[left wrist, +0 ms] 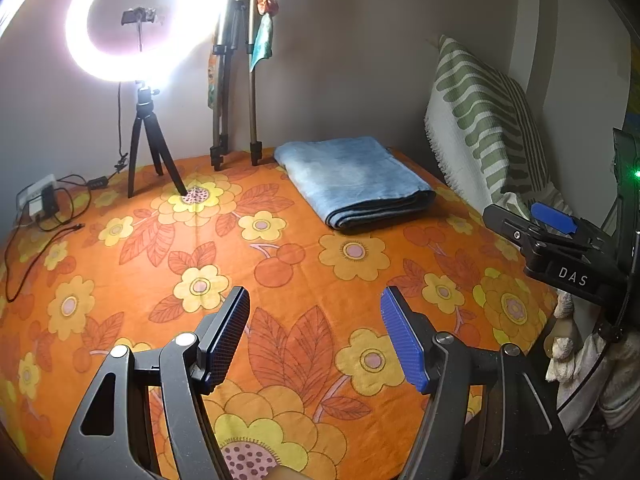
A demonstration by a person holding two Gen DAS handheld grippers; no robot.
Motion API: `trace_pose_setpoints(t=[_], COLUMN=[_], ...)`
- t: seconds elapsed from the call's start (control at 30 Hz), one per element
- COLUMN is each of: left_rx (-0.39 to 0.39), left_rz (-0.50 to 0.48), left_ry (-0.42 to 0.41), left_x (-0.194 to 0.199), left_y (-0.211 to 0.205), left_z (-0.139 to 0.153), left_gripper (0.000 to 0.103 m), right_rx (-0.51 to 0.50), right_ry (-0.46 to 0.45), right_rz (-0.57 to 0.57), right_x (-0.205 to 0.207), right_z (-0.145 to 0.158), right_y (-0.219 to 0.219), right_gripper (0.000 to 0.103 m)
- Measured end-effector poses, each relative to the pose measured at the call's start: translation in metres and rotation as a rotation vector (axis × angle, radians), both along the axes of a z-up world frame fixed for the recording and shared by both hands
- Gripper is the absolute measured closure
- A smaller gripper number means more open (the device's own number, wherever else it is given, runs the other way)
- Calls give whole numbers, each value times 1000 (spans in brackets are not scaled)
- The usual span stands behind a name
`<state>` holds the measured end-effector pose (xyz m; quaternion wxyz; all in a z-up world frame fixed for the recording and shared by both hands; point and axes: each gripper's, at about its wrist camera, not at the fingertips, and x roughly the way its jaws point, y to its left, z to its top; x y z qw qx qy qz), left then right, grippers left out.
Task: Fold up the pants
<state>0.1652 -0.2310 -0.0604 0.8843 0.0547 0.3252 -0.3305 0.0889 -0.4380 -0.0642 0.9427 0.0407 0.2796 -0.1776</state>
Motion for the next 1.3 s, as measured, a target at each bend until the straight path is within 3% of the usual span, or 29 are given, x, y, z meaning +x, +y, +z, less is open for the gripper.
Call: trace_pose_setpoints(t=[1.3], left_rx=[15], left_rz=[51], left_ry=[-7], left_x=[-4], left_y=[1], left_z=[3], left_gripper=[35], right_rx=[-3], right_ry=[1], right_rz=[-2], right_x=[-1], right_z=[1], right_y=[6], right_gripper=[0])
